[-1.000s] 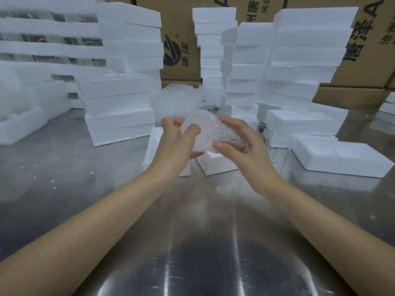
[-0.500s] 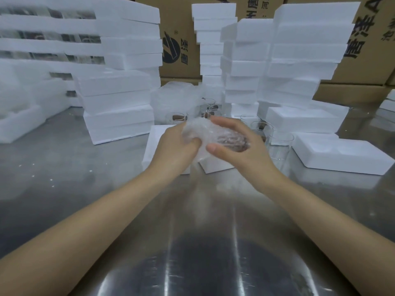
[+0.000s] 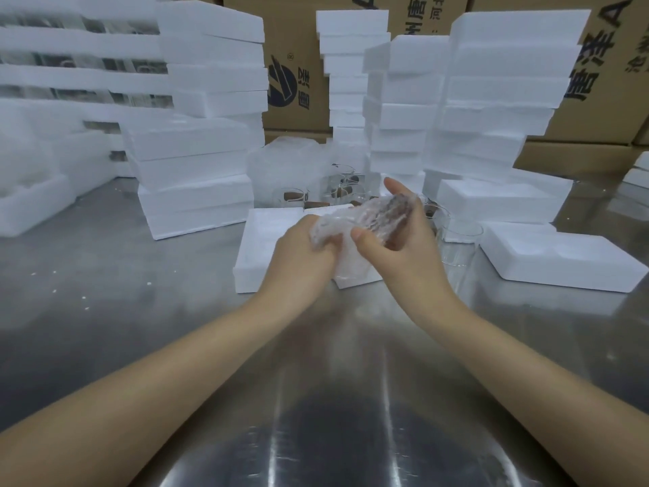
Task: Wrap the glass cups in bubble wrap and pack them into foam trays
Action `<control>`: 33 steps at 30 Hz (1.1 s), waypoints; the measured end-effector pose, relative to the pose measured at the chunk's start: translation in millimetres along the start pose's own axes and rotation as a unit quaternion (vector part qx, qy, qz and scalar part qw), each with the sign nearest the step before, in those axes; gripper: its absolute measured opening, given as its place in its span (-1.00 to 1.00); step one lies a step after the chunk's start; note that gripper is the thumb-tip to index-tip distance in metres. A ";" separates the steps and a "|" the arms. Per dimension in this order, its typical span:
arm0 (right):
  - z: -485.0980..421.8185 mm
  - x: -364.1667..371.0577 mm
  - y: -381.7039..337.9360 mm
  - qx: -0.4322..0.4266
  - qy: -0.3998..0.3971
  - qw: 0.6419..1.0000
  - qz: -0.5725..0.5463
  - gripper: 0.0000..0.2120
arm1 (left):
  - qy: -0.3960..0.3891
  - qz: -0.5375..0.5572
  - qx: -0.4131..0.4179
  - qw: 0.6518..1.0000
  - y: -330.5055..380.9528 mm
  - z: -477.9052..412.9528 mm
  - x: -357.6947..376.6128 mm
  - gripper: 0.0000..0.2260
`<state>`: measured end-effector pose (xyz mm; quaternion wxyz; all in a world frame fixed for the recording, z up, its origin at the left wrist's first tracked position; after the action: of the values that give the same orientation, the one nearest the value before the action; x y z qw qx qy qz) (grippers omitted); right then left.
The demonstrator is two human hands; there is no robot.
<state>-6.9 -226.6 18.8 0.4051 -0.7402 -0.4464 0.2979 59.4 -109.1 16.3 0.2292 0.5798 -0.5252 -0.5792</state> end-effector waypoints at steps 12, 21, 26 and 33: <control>0.1 -1.7 -11.0 -0.020 -0.011 0.995 0.093 -0.15 | 0.035 -0.139 0.303 0.942 32.3 27.8 -14.4 -0.65; 6.9 7.3 -13.9 -0.071 -0.068 0.989 0.107 -0.80 | 0.113 0.011 0.195 0.974 21.4 17.9 -21.1 -0.80; 10.3 9.6 -11.7 -0.141 -0.066 0.961 0.228 -0.80 | 0.124 -0.057 0.203 0.970 18.2 17.8 -21.8 -0.66; 2.3 1.9 -9.8 -0.097 -0.048 0.978 0.180 -0.85 | 0.093 -0.085 0.205 0.971 17.6 17.9 -16.5 -0.87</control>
<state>-12.0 -221.4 26.0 0.2496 -0.8288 -0.3514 0.3568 40.7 -94.6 34.9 0.1028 0.7082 -0.5577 -0.4205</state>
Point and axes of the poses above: each hand's wrist, its own z-axis away from the middle knuckle, its own x-axis out of the palm, y = z × x, the point moved 4 cm from there along -z, towards the middle knuckle
